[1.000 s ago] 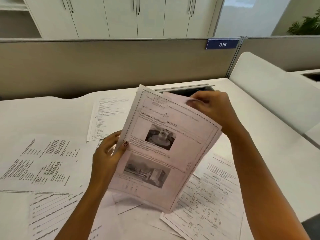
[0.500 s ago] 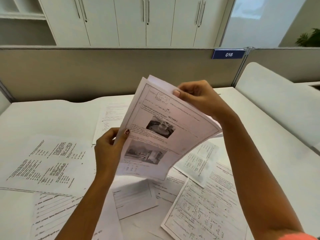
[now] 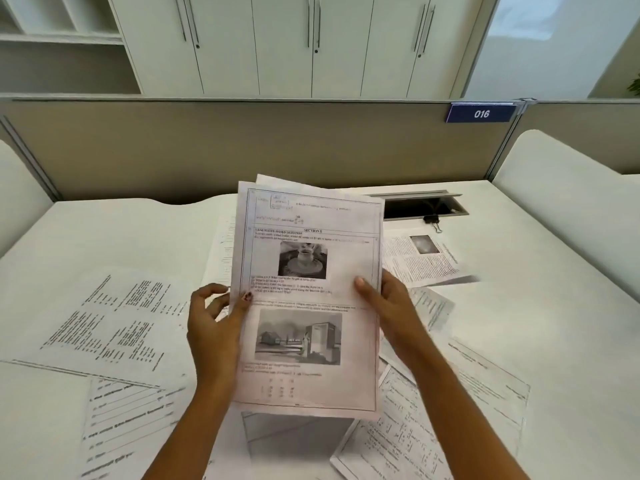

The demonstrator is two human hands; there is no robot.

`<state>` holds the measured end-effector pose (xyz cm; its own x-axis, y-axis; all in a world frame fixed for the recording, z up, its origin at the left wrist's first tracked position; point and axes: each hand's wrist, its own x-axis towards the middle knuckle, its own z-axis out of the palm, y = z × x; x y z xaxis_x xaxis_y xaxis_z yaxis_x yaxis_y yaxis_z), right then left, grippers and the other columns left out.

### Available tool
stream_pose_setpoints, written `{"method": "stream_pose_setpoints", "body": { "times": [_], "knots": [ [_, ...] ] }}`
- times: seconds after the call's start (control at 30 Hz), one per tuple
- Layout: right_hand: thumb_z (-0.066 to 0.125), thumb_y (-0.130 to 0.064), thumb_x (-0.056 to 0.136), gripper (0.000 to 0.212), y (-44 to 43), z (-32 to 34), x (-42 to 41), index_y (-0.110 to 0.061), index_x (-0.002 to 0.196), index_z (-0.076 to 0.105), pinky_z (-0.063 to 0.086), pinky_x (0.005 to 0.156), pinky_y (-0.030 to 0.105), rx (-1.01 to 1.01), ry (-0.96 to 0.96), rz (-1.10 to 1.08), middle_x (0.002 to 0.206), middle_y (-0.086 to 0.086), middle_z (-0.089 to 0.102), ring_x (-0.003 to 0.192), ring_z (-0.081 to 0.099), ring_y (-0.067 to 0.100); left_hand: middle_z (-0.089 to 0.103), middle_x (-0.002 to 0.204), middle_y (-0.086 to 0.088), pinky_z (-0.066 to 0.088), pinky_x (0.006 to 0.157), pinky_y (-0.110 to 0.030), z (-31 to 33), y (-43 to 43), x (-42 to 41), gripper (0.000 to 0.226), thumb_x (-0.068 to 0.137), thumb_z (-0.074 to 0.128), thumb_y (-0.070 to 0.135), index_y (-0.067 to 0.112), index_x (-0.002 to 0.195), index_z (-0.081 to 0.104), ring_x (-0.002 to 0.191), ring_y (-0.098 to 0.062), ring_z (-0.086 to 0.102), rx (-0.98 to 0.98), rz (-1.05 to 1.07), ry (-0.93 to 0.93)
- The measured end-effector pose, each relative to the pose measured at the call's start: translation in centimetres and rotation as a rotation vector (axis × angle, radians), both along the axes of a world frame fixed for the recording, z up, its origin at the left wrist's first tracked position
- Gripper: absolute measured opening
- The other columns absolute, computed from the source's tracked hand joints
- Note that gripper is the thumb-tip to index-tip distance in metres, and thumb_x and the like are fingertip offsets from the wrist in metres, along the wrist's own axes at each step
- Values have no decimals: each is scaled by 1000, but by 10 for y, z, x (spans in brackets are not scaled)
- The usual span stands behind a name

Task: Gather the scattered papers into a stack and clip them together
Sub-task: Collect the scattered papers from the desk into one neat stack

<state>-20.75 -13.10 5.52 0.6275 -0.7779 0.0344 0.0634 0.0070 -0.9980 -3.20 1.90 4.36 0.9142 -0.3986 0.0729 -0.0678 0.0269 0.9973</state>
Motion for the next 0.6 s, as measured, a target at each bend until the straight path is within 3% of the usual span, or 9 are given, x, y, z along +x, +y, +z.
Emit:
{"method": "stream_pose_setpoints", "body": {
  "times": [0.13, 0.27, 0.33, 0.4, 0.5, 0.6],
  "knots": [
    [51, -26, 93, 15, 23, -5, 16, -26, 107, 59, 61, 74, 33, -95, -94, -215, 104, -1, 70, 94, 71, 18, 68, 104, -1, 52, 62, -9, -3, 2, -10, 36, 82, 69, 23, 24, 115, 57, 90, -11, 67, -31, 41, -65],
    [54, -26, 91, 11, 30, -2, 24, -22, 100, 57, 61, 72, 30, -232, -149, -345, 100, 1, 68, 92, 69, 19, 67, 102, -6, 47, 67, -4, 3, 3, -12, 26, 85, 63, 12, 8, 111, 61, 82, 6, 64, -100, 61, -117],
    [57, -32, 91, 19, 32, -7, 27, -17, 103, 55, 61, 70, 30, -239, -158, -363, 101, 3, 68, 93, 69, 18, 66, 100, -12, 45, 65, -3, 4, 4, -12, 21, 87, 61, 12, 2, 106, 60, 78, 10, 62, -103, 59, -141],
    [57, -45, 87, 30, 34, -18, 28, -23, 108, 54, 60, 71, 25, -236, -116, -401, 104, -3, 67, 95, 68, 13, 63, 97, -11, 44, 62, -2, 4, 4, -14, 22, 90, 57, 15, -1, 104, 57, 74, 10, 60, -92, 44, -150],
    [49, -46, 88, 16, 40, -40, 28, -37, 101, 47, 60, 72, 23, -190, -4, -479, 106, -11, 63, 95, 66, 12, 61, 99, -8, 47, 62, -4, 1, 3, -20, 32, 91, 48, 31, 4, 107, 55, 81, -4, 58, -13, -7, -178],
    [43, -41, 90, 29, 46, -53, 29, -21, 110, 48, 62, 73, 36, -156, 17, -450, 106, -3, 64, 92, 68, 14, 63, 113, -11, 48, 72, -13, -11, 1, -20, 38, 89, 45, 34, 3, 112, 52, 93, -19, 59, 77, -60, -212]
  ]
}}
